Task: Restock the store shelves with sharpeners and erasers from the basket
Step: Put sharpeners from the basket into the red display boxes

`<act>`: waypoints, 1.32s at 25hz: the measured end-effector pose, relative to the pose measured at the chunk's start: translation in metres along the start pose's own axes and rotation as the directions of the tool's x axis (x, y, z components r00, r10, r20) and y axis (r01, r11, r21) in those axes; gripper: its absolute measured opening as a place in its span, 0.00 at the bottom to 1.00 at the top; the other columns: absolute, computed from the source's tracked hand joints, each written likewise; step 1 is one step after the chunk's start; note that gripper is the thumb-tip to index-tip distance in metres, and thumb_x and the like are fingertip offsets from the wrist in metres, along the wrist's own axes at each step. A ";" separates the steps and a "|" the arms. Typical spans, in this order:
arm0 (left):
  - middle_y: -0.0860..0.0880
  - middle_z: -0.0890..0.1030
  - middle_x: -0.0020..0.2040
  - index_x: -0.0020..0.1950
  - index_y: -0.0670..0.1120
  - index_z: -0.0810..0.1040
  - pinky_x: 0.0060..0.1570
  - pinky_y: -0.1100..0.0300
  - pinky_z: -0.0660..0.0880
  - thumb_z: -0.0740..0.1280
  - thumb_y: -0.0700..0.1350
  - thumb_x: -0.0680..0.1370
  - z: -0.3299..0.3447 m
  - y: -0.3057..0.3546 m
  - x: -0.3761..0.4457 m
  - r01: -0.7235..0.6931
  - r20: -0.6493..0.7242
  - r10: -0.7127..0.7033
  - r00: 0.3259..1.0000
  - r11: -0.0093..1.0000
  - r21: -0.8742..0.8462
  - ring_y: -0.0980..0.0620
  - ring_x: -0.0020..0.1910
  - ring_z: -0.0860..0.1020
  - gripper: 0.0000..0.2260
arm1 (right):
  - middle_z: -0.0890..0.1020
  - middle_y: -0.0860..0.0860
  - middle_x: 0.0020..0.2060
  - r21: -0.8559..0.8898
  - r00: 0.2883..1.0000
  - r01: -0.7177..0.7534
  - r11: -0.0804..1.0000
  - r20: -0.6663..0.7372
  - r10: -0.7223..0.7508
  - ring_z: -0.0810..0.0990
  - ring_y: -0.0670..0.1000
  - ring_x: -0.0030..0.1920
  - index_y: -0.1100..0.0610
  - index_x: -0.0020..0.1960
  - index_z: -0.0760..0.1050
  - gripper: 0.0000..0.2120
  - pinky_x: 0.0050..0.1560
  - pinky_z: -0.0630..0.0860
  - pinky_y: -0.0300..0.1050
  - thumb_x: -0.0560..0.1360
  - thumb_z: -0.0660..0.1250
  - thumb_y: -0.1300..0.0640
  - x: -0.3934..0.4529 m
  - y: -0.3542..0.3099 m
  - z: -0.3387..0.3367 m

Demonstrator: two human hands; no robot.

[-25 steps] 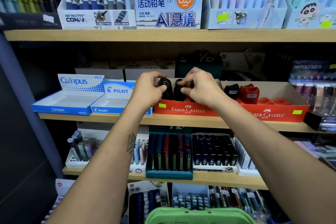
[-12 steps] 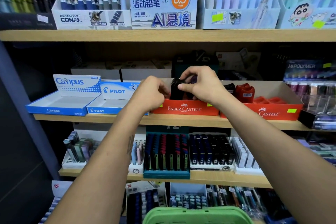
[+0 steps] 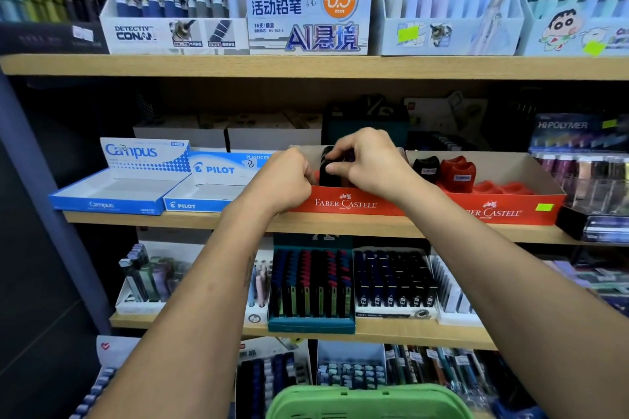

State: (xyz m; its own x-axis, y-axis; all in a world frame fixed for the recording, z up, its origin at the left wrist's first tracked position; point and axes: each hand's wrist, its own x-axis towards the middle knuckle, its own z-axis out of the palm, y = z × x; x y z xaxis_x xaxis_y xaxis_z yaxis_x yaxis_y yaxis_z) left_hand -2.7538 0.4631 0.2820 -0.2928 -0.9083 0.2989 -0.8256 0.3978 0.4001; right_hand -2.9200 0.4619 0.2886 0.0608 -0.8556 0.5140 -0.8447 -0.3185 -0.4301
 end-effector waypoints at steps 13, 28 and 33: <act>0.40 0.85 0.41 0.55 0.40 0.77 0.43 0.53 0.83 0.70 0.38 0.77 -0.004 0.055 -0.008 -0.092 -0.035 0.098 0.995 0.668 -0.739 0.45 0.40 0.85 0.08 | 0.83 0.64 0.54 0.993 0.970 -0.045 0.108 0.017 0.242 0.84 0.60 0.56 0.64 0.64 0.72 0.13 0.58 0.80 0.52 0.83 0.61 0.57 -0.040 0.027 -0.033; 0.35 0.84 0.44 0.53 0.33 0.80 0.43 0.59 0.83 0.75 0.30 0.72 0.061 0.114 0.001 -0.010 0.026 0.069 0.997 0.473 -0.881 0.46 0.37 0.83 0.11 | 0.85 0.54 0.46 0.818 0.971 -0.141 0.558 0.005 0.238 0.82 0.49 0.43 0.59 0.57 0.81 0.09 0.41 0.74 0.43 0.79 0.68 0.58 -0.073 0.093 -0.092; 0.38 0.85 0.46 0.56 0.36 0.80 0.50 0.53 0.83 0.75 0.29 0.71 0.072 0.122 0.008 -0.004 0.049 0.101 0.994 0.468 -0.884 0.43 0.45 0.85 0.15 | 0.85 0.59 0.51 0.765 0.981 -0.096 0.637 -0.036 0.191 0.84 0.52 0.45 0.60 0.61 0.79 0.16 0.42 0.79 0.42 0.74 0.72 0.68 -0.079 0.106 -0.105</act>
State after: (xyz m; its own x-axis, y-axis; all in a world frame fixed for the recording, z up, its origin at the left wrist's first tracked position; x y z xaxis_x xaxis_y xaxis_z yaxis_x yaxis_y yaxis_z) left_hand -2.8913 0.4947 0.2711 -0.3978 -0.8688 0.2947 0.0410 0.3041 0.9518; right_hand -3.0705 0.5386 0.2805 -0.1211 -0.8856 0.4484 -0.1369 -0.4325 -0.8912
